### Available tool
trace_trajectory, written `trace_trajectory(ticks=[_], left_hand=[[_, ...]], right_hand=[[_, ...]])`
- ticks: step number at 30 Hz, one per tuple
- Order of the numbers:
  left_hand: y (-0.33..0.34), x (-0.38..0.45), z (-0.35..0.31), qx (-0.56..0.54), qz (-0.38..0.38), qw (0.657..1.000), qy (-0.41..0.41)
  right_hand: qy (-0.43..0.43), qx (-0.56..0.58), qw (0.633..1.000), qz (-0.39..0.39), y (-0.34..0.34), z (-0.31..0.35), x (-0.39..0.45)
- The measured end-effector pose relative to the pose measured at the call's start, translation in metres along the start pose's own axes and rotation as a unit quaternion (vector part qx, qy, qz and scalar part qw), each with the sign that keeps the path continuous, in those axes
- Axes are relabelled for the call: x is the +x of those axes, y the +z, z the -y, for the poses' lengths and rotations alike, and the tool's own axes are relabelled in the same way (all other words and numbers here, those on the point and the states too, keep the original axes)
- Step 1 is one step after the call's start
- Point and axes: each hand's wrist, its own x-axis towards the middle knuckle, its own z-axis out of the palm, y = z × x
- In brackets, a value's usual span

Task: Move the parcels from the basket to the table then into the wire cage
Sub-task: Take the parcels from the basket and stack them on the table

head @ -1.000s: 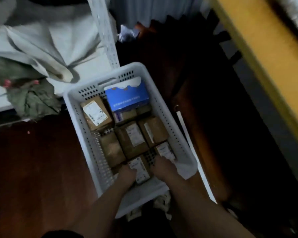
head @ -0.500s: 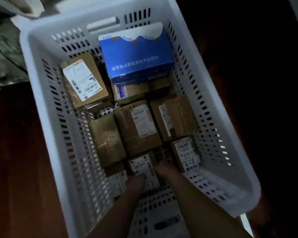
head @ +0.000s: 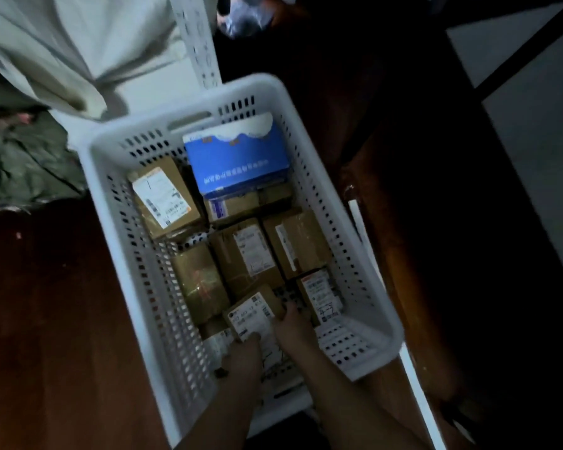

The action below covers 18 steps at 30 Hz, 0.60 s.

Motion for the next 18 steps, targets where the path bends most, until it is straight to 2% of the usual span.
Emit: trace_trajectory(ticks=[4,7,10,15,18], left_hand=[[-0.024,-0.085,-0.032,0.004,-0.021,0.998,0.052],[-0.046,-0.17,-0.069,-0.007,-0.007,0.992,0.126],[-0.064,-0.25,-0.1,0.028,0.006,0.984,0.174],[-0.093,-0.373,-0.152,0.105,0.025,0.953,0.284],[-0.104,-0.421,-0.169,0.153,0.078,0.927,0.333]], right_hand=[[-0.023,0.057,0.997,-0.048,-0.036,0.013,-0.091],[-0.039,0.101,0.99,-0.094,-0.063,0.028,-0.159],[-0.044,0.143,0.98,-0.128,-0.091,0.046,-0.221],[-0.066,0.206,0.956,-0.2,-0.146,0.08,-0.318],[-0.098,0.202,0.943,-0.246,-0.181,0.095,-0.374]])
